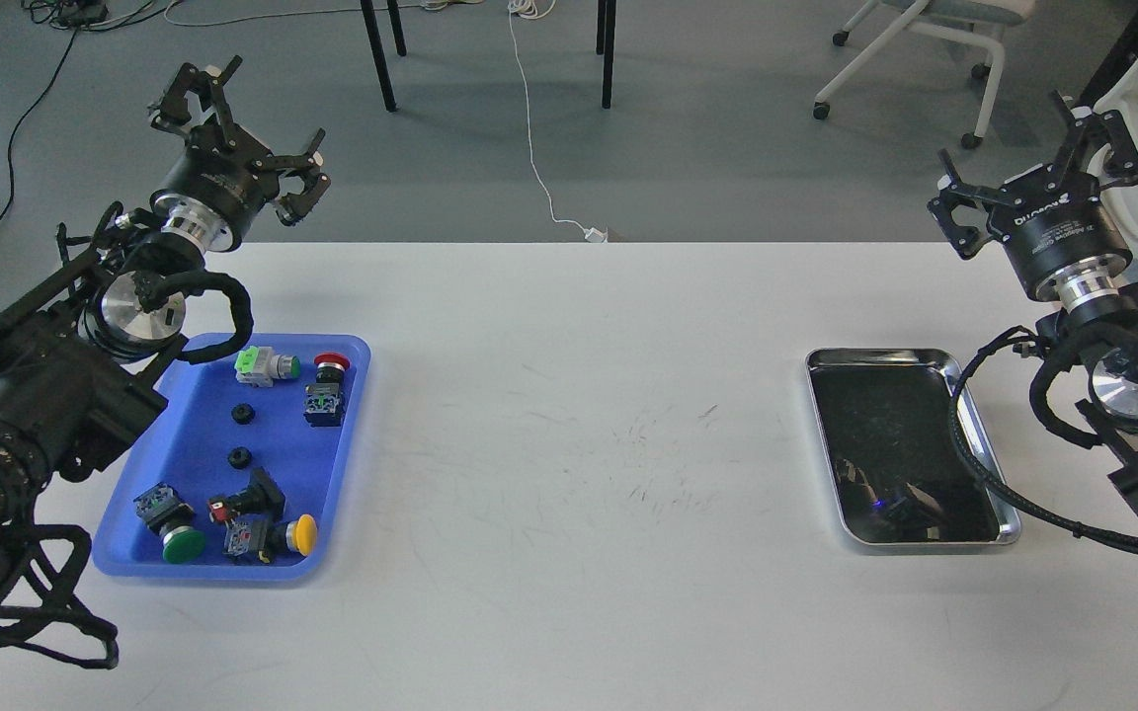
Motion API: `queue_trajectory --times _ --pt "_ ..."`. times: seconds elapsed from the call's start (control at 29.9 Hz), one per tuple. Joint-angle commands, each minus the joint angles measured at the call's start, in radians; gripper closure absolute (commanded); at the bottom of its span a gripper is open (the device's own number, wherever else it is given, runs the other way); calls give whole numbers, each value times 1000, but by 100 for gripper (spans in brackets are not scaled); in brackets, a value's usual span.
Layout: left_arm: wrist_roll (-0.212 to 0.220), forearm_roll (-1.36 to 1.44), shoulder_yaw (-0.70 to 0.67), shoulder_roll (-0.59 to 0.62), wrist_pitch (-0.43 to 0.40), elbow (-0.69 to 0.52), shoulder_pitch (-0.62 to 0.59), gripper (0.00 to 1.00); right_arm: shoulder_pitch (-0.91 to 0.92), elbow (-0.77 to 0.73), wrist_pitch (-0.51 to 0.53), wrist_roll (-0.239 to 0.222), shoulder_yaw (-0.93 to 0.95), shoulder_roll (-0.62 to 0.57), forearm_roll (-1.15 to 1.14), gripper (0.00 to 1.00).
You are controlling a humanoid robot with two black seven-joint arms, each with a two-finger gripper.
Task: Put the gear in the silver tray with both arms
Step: 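Lower the left gripper into the blue tray toward a black gear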
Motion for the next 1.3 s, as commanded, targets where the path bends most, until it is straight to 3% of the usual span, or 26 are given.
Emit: queue_trajectory --times 0.0,0.3,0.47,0.7,0.97,1.14,1.27 --pt "3 2 8 -4 0 0 1 2 -2 0 0 3 3 0 0 1" --pt "10 2 3 13 0 -3 -3 2 -2 0 0 2 11 -3 0 1" --pt "8 8 9 92 0 -52 0 2 -3 3 0 2 6 -5 0 1" --pt "0 234 91 310 0 -254 6 2 -3 3 0 -1 -3 -8 -2 1" --pt "-4 612 144 595 0 -644 41 6 -3 5 0 -1 -1 -19 -2 1" --pt "-4 946 160 648 0 -771 66 6 -6 5 0 -1 -1 -25 -2 1" --pt "-7 1173 160 657 0 -782 70 6 -10 6 0 0 -1 -25 -2 1"
